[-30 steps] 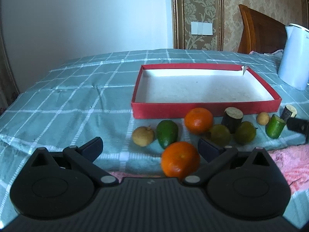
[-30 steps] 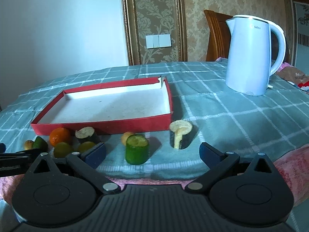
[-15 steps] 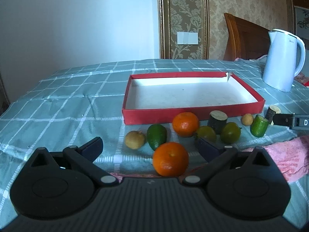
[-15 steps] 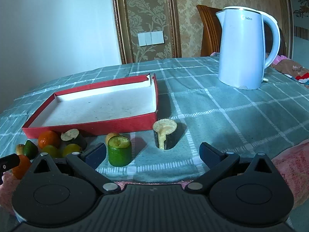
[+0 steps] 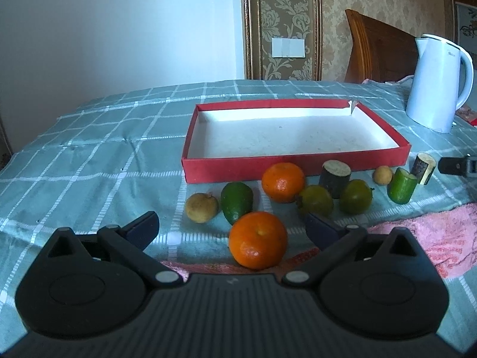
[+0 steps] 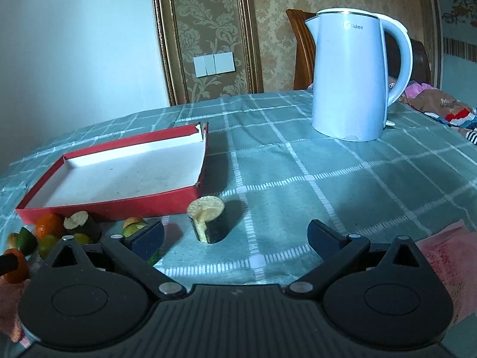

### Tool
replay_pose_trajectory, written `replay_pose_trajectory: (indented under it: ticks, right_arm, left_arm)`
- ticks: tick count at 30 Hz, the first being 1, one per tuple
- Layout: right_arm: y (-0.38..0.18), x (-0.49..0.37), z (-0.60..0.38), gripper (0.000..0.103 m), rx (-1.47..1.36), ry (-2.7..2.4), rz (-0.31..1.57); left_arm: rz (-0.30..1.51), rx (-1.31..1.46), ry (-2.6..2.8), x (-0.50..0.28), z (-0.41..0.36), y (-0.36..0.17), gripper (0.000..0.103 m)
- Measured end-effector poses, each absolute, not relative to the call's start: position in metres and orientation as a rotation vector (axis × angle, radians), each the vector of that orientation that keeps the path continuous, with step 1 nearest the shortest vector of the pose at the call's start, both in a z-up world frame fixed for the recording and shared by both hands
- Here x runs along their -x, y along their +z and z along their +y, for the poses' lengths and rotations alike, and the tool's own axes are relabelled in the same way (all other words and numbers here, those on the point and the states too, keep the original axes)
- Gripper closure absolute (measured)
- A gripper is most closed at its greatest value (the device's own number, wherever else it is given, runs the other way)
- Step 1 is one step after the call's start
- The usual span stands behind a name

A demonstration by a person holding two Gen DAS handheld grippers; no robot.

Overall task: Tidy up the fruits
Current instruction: 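Close the right gripper on the cut eggplant slice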

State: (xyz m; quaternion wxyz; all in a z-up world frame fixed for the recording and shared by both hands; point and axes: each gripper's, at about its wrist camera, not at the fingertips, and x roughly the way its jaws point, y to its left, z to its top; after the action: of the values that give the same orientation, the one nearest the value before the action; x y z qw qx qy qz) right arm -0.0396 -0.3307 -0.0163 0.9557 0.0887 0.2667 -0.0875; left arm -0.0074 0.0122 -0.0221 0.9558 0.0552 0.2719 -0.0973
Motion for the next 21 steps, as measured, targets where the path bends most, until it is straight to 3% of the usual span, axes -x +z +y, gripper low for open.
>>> replay_pose_trajectory:
  ticks: [5,7,10,18,21]
  right_arm:
    - [-0.021,0.016,-0.322,0.001,-0.108,-0.198,0.563]
    - [-0.025,0.004,-0.321,0.013,-0.097,-0.192,0.594]
    - [-0.030,-0.007,-0.323,0.020,-0.115,-0.168,0.635]
    - [-0.037,-0.018,-0.318,0.023,-0.073,-0.188,0.651]
    - [-0.038,-0.020,-0.318,0.036,-0.063,-0.187,0.659]
  left_arm:
    - [0.552,-0.114,-0.203,0.008,0.013,-0.022,0.000]
    - [0.551,-0.109,-0.206,0.007,0.013,-0.022,0.000]
    - [0.558,-0.105,-0.207,0.006,0.014,-0.023,0.000]
    - [0.570,-0.101,-0.206,0.004,0.013,-0.026,0.000]
    - [0.571,-0.102,-0.208,0.005,0.012,-0.026,0.000]
